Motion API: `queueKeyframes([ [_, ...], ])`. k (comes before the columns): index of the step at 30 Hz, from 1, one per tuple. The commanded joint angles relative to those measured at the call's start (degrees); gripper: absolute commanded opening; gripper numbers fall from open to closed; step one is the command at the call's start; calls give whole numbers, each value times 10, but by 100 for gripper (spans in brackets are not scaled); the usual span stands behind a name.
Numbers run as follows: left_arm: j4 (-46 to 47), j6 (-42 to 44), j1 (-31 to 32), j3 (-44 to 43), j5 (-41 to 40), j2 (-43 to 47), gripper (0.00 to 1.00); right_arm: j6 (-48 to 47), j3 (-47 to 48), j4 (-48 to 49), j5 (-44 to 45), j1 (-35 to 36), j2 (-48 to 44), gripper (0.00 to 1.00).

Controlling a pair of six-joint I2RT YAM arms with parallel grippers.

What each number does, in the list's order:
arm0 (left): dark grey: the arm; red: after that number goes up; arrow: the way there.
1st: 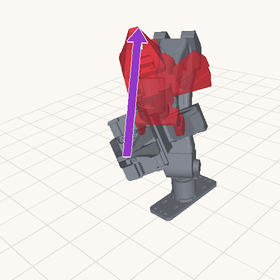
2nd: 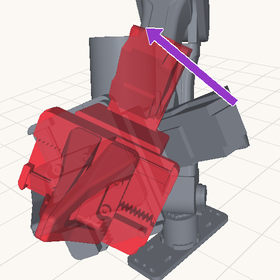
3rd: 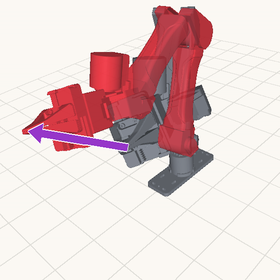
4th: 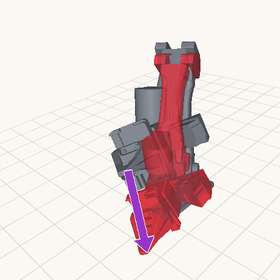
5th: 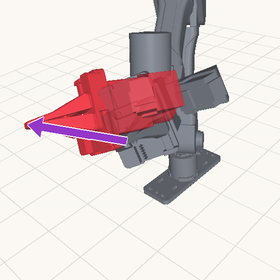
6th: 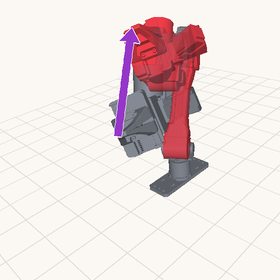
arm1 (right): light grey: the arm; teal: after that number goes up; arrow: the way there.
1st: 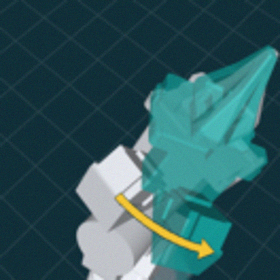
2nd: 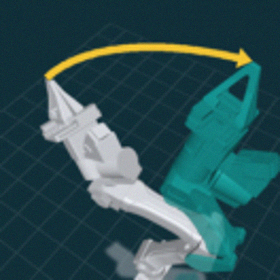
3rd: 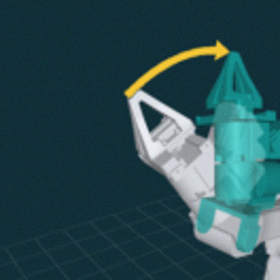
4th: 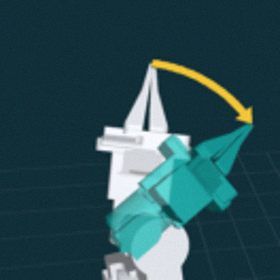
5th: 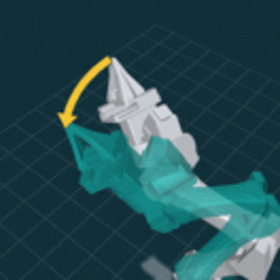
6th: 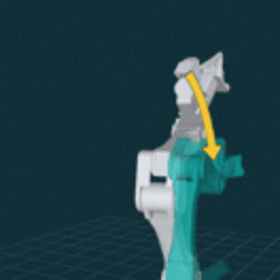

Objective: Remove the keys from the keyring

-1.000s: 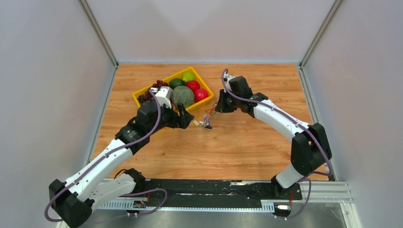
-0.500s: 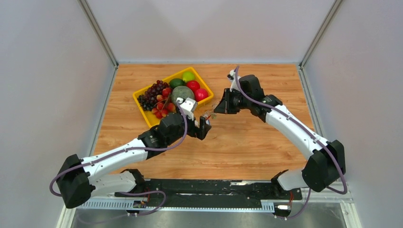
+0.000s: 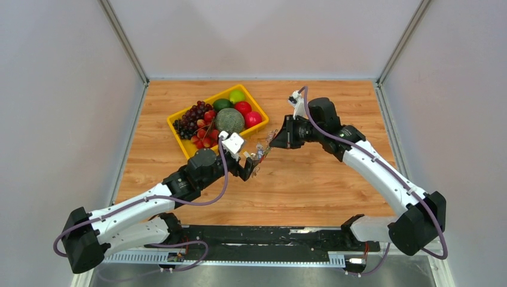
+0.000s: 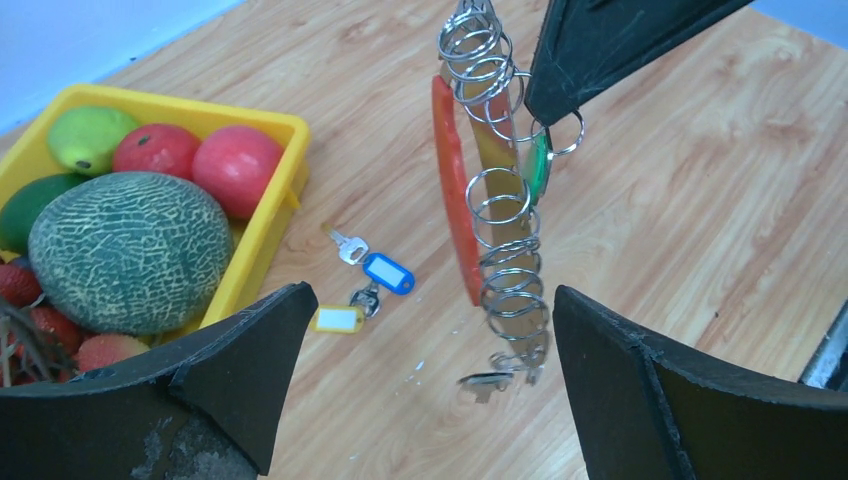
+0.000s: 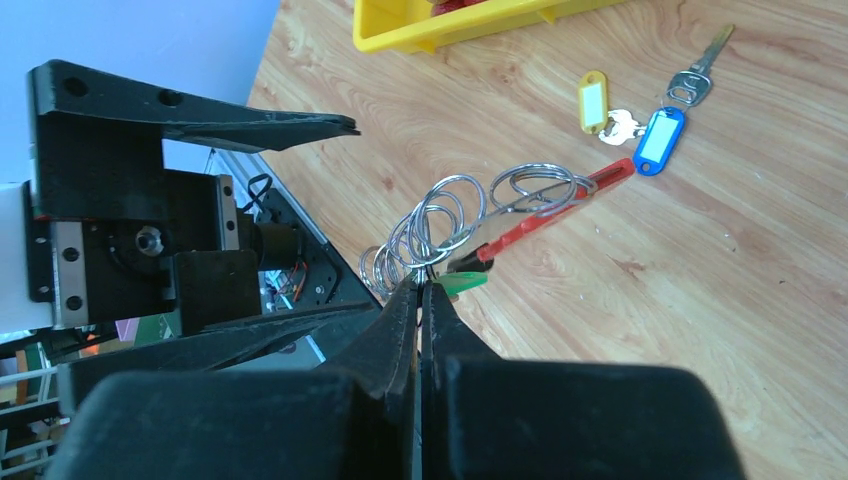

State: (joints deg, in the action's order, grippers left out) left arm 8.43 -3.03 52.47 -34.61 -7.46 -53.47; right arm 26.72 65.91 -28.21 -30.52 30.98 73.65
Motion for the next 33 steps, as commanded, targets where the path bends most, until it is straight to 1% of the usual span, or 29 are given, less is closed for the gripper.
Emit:
queueKeyframes([
  [1, 23, 24, 2, 3, 53, 8, 100, 3, -1, 21, -21, 7, -29, 0],
  [4, 45, 13, 2, 13, 69, 19, 100, 4, -3, 21, -22, 9, -35, 0],
  [8, 46, 8, 1, 9, 71, 8, 98, 4, -5, 21, -23, 13, -39, 0],
  [12, 32, 19, 1, -7, 85, -17, 92, 5, -6, 20, -25, 14, -43, 0],
  [15, 30, 27, 1, -13, 92, -38, 83, 7, -4, 20, -32, 15, -47, 0],
  [16, 32, 30, 1, -14, 95, -43, 77, 6, -3, 20, -37, 16, -48, 0],
  [17, 34, 29, 2, -14, 94, -51, 73, 7, -2, 19, -39, 16, -49, 0],
  [18, 35, 29, 1, -14, 90, -55, 64, 6, -2, 19, -42, 17, -51, 0],
  [19, 41, 29, 2, -14, 85, -63, 60, 6, -2, 19, -42, 16, -53, 0],
  [20, 44, 29, 2, -13, 70, -67, 47, 5, -3, 19, -42, 16, -55, 0],
  [21, 49, 29, 2, -13, 60, -75, 40, 3, -5, 18, -42, 17, -55, 0],
  [22, 51, 30, 2, -13, 48, -78, 24, 2, -6, 18, -42, 16, -56, 0],
  [23, 55, 37, 2, -14, 45, -81, 16, 0, -9, 19, -43, 16, -56, 0],
  [24, 57, 46, 1, -13, 43, -81, 4, -3, -12, 19, -46, 16, -56, 2],
  [25, 65, 51, 1, -8, 44, -76, 2, -7, -14, 18, -53, 16, -54, 9],
  [26, 71, 62, 1, 1, 47, -71, 0, -13, -17, 19, -61, 16, -52, 22],
  [27, 85, 68, 1, 7, 50, -59, 0, -20, -18, 18, -69, 16, -49, 42],
  [28, 92, 85, 1, 22, 54, -52, 0, -27, -19, 16, -71, 16, -48, 59],
  [29, 108, 95, 2, 30, 55, -33, 0, -34, -21, 15, -70, 16, -47, 70],
  [30, 116, 111, 2, 47, 51, -23, 0, -41, -22, 14, -67, 15, -48, 75],
  [33, 154, 144, 2, 80, 16, 23, 0, -66, -23, 13, -66, 15, -59, 77],
])
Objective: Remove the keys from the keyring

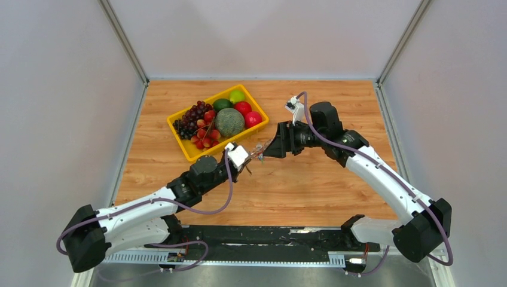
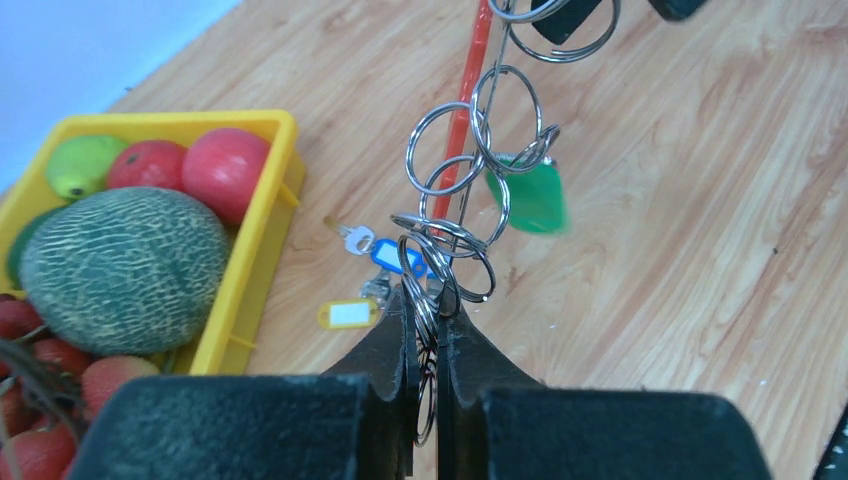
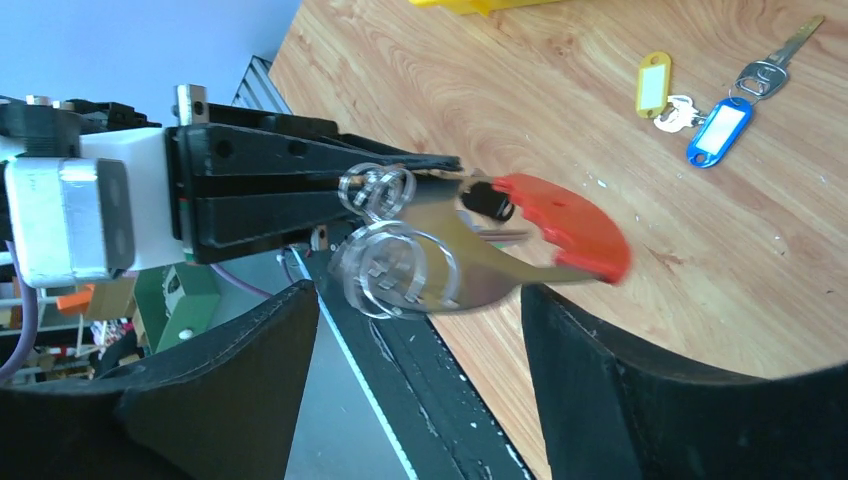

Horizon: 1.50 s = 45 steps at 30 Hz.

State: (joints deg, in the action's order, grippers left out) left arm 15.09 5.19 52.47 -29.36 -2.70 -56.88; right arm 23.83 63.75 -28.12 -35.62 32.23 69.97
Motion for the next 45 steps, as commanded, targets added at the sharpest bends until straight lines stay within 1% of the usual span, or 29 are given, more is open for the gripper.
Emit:
queueKeyframes([
  [1, 91, 80, 1, 38, -37, 64, 0, -47, 0, 12, -18, 3, -27, 77],
  [3, 83, 115, 2, 44, -29, 88, 0, -75, 3, 12, -19, 3, -41, 77],
  [5, 72, 143, 1, 44, -3, 99, 0, -95, 3, 12, -9, 3, -59, 77],
  [7, 64, 164, 2, 46, 27, 108, 0, -109, 1, 12, 2, 4, -81, 78],
  [8, 61, 184, 2, 47, 55, 111, 0, -119, 1, 13, 1, 4, -97, 78],
  [10, 47, 210, 2, 48, 84, 119, 0, -139, -2, 17, -6, 4, -122, 81],
  [12, 43, 218, 1, 48, 89, 127, 0, -160, -16, 31, -7, 7, -152, 85],
  [14, 40, 221, 1, 45, 84, 135, 0, -180, -47, 68, -4, 22, -187, 92],
  [16, 35, 226, 2, 38, 84, 140, 0, -220, -90, 117, -14, 50, -226, 96],
  [18, 26, 229, 2, 32, 87, 141, 0, -282, -136, 163, -23, 75, -263, 99],
  [20, 19, 225, 1, 29, 88, 140, 0, -326, -163, 188, -11, 90, -287, 100],
  [22, 14, 224, 1, 28, 99, 140, 0, -343, -174, 197, 9, 95, -293, 98],
  [24, 13, 224, 2, 29, 110, 139, 0, -352, -175, 200, 28, 98, -289, 91],
  [27, 14, 225, 2, 29, 135, 138, 0, -379, -185, 213, 43, 103, -278, 86],
  [31, 16, 226, 2, 26, 165, 129, 0, -416, -186, 230, 37, 114, -240, 67],
  [35, 21, 217, 2, 26, 171, 126, 0, -428, -175, 220, 18, 122, -221, 52],
  [37, 40, 207, 2, 32, 183, 131, 0, -431, -174, 217, 13, 124, -218, 41],
  [42, 69, 190, 1, 42, 184, 141, 0, -434, -162, 197, -3, 130, -209, 9],
  [43, 74, 186, 1, 43, 178, 141, 0, -434, -162, 195, -3, 131, -210, 2],
  [44, 79, 168, 2, 44, 167, 142, 1, -434, -162, 195, -3, 132, -210, 0],
  [45, 99, 157, 2, 48, 162, 142, 8, -436, -161, 195, -4, 132, -210, 0],
])
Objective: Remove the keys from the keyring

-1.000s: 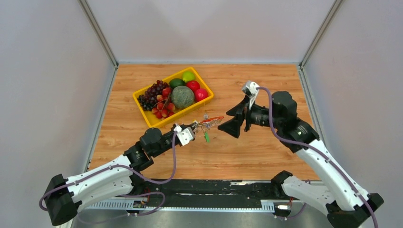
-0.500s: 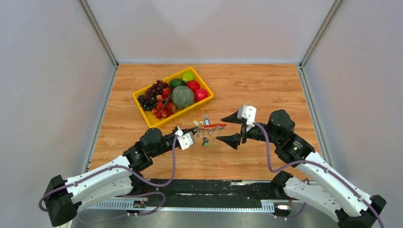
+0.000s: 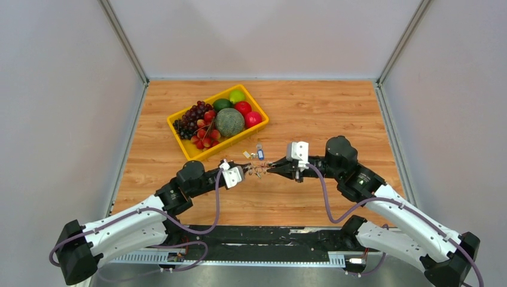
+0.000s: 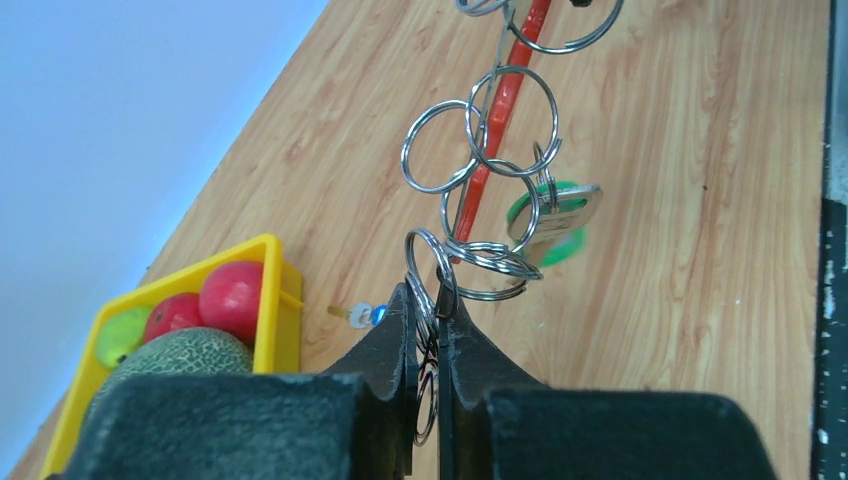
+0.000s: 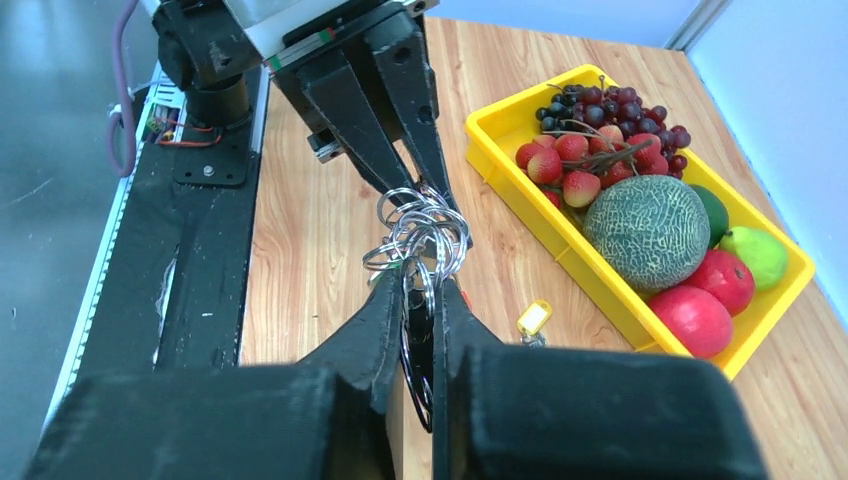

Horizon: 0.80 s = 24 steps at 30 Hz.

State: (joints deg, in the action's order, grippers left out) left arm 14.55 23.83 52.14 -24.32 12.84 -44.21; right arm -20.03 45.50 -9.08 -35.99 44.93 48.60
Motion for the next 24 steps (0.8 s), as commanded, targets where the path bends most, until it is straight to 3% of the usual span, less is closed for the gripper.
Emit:
queueKeyframes([
  [1, 119, -61, 5, 1, -2, 15, 19, -1, 22, 5, 1, 6, 5, 0],
  [7, 158, -209, 5, 9, -50, 23, 66, -8, 44, 0, 102, 22, 15, 0],
  [13, 95, -329, 5, -11, -123, 59, 75, -52, 128, -23, 193, 48, 62, 0],
  [18, -41, -417, 5, -67, -194, 63, 77, -91, 143, -27, 314, 100, 90, 0],
  [24, -119, -462, 5, -107, -222, 46, 85, -98, 203, -31, 369, 148, 119, 0],
])
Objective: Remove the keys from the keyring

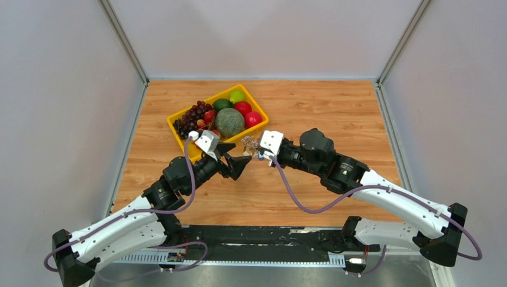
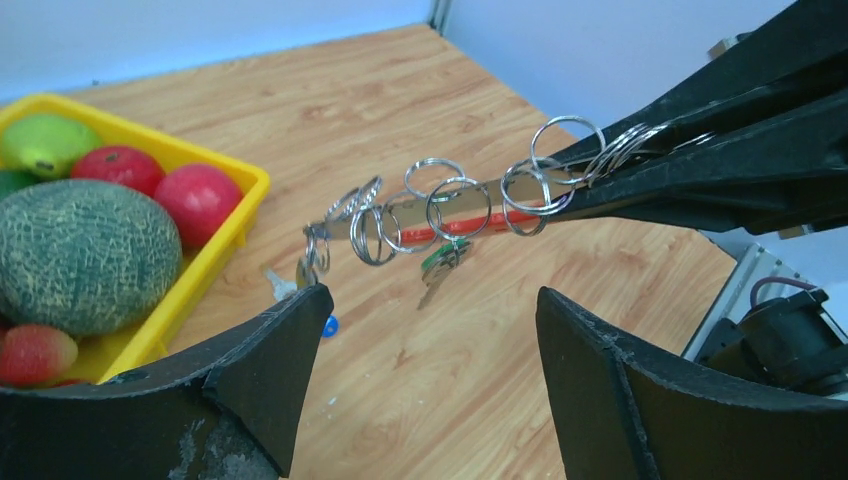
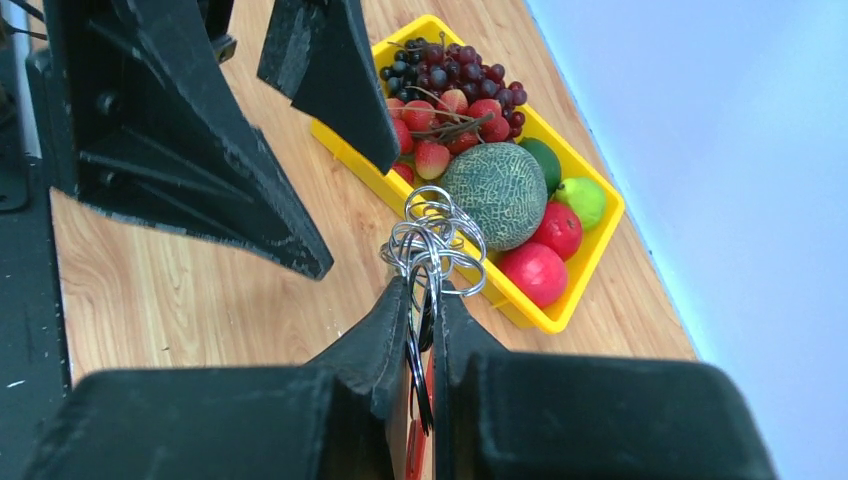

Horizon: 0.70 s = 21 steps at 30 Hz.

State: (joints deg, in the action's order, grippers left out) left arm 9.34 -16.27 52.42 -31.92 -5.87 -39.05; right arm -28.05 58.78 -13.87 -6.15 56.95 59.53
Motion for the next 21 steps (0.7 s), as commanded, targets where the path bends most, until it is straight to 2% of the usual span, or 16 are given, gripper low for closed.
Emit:
queueKeyframes([
  [1, -62, -65, 2, -28, -34, 4, 86, -17, 92, 17, 81, 39, 17, 0],
  [7, -25, -55, 2, 7, 21, 82, 86, -105, 165, 18, 105, 83, 75, 0],
  [16, -57, -23, 2, 55, 6, 208, 86, -256, 132, 38, 48, 84, 83, 0],
  [21, -40, -3, 2, 76, 0, 220, 93, -303, 123, 59, 35, 84, 77, 0],
])
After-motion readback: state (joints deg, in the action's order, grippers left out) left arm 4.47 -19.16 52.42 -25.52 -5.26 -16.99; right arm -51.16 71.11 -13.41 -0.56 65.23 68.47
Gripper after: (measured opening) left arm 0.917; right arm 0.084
